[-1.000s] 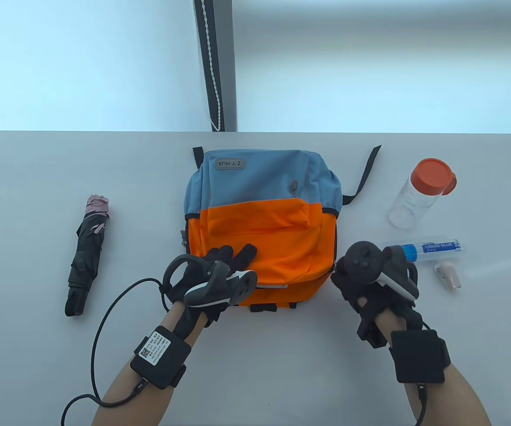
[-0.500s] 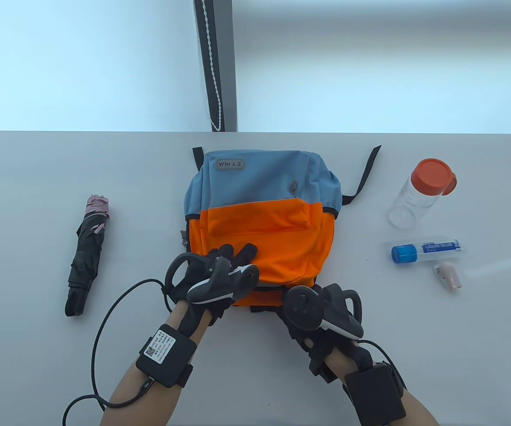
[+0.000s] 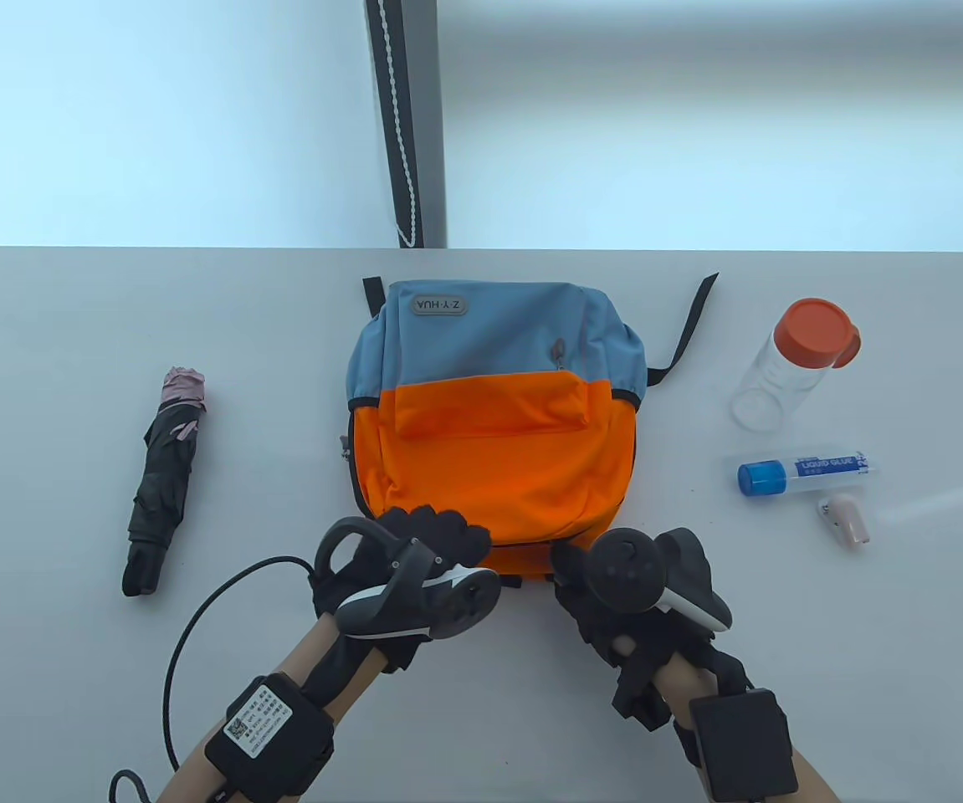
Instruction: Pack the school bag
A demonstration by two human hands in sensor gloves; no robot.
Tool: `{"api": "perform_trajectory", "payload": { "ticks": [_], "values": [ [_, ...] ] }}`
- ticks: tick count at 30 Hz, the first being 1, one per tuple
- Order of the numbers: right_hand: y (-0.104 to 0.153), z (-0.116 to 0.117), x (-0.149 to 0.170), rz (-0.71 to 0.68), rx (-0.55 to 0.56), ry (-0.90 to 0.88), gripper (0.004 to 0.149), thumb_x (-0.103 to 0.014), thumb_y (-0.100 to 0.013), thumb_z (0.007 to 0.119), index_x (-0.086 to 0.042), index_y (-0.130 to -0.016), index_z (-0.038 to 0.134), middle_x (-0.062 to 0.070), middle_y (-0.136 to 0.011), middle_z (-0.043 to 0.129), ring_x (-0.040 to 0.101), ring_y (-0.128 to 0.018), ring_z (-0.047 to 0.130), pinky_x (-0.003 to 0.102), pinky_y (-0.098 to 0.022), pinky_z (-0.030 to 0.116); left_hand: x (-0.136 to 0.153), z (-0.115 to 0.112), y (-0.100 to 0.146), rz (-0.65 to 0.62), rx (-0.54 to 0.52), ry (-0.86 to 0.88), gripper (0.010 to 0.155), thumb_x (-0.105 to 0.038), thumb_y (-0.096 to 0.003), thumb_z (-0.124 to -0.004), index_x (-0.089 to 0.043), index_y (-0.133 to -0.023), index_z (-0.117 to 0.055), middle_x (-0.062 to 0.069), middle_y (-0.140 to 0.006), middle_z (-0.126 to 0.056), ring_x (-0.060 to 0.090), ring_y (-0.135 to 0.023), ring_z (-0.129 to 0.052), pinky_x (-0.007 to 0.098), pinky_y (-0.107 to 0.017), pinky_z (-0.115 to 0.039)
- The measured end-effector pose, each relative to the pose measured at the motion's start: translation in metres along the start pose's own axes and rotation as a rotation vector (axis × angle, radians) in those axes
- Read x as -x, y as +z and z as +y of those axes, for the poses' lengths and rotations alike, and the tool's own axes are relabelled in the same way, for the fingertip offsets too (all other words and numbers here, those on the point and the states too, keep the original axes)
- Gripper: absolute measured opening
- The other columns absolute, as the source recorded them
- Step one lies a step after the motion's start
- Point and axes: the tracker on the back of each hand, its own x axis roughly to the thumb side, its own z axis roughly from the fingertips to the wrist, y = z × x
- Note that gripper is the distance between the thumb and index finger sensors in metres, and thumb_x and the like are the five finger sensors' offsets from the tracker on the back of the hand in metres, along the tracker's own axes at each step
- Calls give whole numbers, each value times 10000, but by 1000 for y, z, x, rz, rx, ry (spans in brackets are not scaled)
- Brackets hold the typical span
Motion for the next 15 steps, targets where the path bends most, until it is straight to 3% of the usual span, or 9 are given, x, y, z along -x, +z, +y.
{"api": "perform_trajectory", "payload": {
  "ticks": [4, 7, 10, 15],
  "values": [
    [-1, 0, 4, -7, -17, -67, 591, -117, -499, 883, 152, -1001, 724, 236, -826, 1044, 507, -796, 972, 731, -579, 763, -20, -20, -21, -57, 92, 132, 565, -480, -482, -781, -79, -854, -924, 119, -613, -1121, 274, -446, -1126, 511, -365, -943],
    [-1, 0, 6, -32, -11, -76, 585, -110, -495, 878, 153, -995, 727, 232, -825, 1049, 499, -796, 981, 728, -580, 769, -24, -31, -35, -33, 112, 237, 668, -472, -494, -718, -4, -961, -813, 198, -779, -1074, 342, -571, -1120, 552, -416, -926],
    [-1, 1, 8, -54, -13, -92, 577, -92, -489, 870, 191, -970, 724, 247, -829, 1046, 499, -804, 977, 741, -583, 760, -21, -38, -45, -27, 132, 365, 732, -497, -481, -712, 67, -940, -799, 250, -786, -1053, 377, -606, -1106, 576, -443, -913],
    [-3, 1, 9, -135, -42, -111, 589, -32, -464, 866, 243, -957, 697, 264, -870, 1029, 508, -848, 958, 771, -603, 730, -20, -40, -48, 7, 29, 350, 724, -518, -418, -777, 54, -846, -892, 203, -665, -1121, 316, -495, -1157, 527, -369, -963]
  ]
}}
